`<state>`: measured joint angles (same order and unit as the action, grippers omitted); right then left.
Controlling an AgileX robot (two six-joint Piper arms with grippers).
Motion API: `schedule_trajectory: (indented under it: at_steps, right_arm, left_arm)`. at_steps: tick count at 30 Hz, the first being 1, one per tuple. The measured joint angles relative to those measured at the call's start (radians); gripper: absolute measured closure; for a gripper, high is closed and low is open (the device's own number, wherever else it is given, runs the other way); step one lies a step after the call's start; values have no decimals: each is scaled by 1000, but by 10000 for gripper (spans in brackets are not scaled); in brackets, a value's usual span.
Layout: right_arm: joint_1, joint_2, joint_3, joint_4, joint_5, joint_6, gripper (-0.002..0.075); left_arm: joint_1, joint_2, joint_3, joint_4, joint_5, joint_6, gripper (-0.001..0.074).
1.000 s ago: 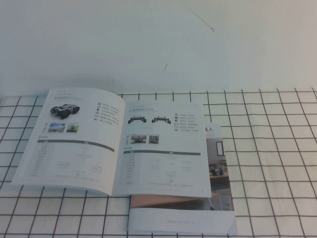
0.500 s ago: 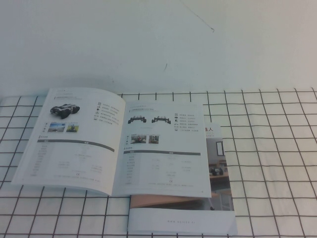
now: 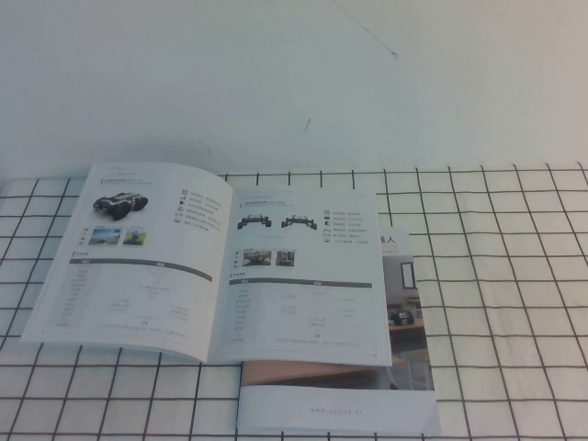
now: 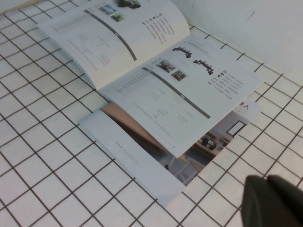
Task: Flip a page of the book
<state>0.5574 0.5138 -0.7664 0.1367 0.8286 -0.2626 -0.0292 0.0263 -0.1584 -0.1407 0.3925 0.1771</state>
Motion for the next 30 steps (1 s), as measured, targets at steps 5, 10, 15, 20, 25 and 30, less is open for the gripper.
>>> schedule_trajectory:
  at_steps: [5, 10, 15, 20, 25, 30]
  right_arm:
    - [0, 0, 0, 0, 2, 0, 728]
    - [0, 0, 0, 0, 2, 0, 728]
    - [0, 0, 0, 0, 2, 0, 728]
    - [0, 0, 0, 0, 2, 0, 728]
    - [0, 0, 0, 0, 2, 0, 728]
    - [0, 0, 0, 0, 2, 0, 728]
  left_arm:
    - [58, -36, 151, 38, -41, -164, 738]
    - [61, -36, 175, 48, -40, -202, 738]
    - [61, -36, 175, 52, -40, -202, 738]
    - [61, -36, 175, 55, -41, -202, 738]
    - [61, -38, 175, 55, -42, -202, 738]
    - [61, -38, 175, 55, -42, -202, 738]
